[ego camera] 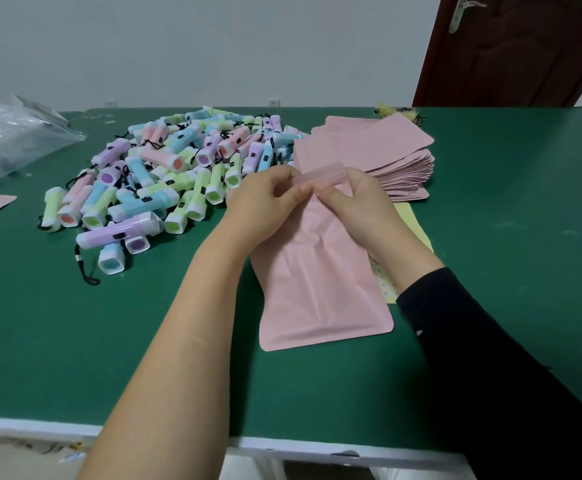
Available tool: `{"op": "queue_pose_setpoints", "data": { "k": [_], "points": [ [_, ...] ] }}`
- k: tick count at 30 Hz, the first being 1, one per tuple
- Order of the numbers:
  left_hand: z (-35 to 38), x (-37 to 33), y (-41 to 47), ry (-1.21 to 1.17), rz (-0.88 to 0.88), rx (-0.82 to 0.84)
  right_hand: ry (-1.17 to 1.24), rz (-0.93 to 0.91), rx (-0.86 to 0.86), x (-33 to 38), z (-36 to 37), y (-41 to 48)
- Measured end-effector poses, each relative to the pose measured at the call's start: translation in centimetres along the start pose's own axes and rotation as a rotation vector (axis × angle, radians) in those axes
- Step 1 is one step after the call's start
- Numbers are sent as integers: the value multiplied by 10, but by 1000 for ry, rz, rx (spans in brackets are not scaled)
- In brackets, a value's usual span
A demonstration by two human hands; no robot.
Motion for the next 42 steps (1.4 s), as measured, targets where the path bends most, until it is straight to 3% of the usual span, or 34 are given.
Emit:
{"op": "queue_pose_setpoints", "data": {
  "k": [6, 11, 15, 19, 21, 25, 28, 37, 42],
  "points": [
    [-5, 4, 2, 113, -40, -11, -69, -35, -77, 4, -8, 2],
    [-22, 25, -4, 134, -147, -70, 95, 86, -132, -9, -29, 12],
    [-24, 35, -9, -101, -202, -157, 205, 147, -107, -13, -21, 12],
    [-7, 41, -12, -599, -338, -267, 308, 185, -42, -15, -16, 9],
    [-4, 39, -11, -693, -331, -288, 155, 109, -50, -5, -17, 6],
    [-15, 23, -6, -595, -137, -266, -593, -268, -284, 30, -18, -6],
    [-13, 6, -4, -466, -21, -222, -809, -292, -248, 40, 0, -10],
    [-16, 20, -8, -462, -106, -286, -541, -174, -276, 26, -21, 0],
    [-15, 24, -11, -534, -148, -313, -592, -190, -209, 25, -17, 2]
  ]
}}
Point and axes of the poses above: each hand's wrist, its own y-axis towards the middle knuckle, its own z-axis out of the palm, x = y × z, the point moved 7 cm from there along y, towards the middle knuckle, and after that the axes turned 14 degrees about z, right-handed, at the moved point
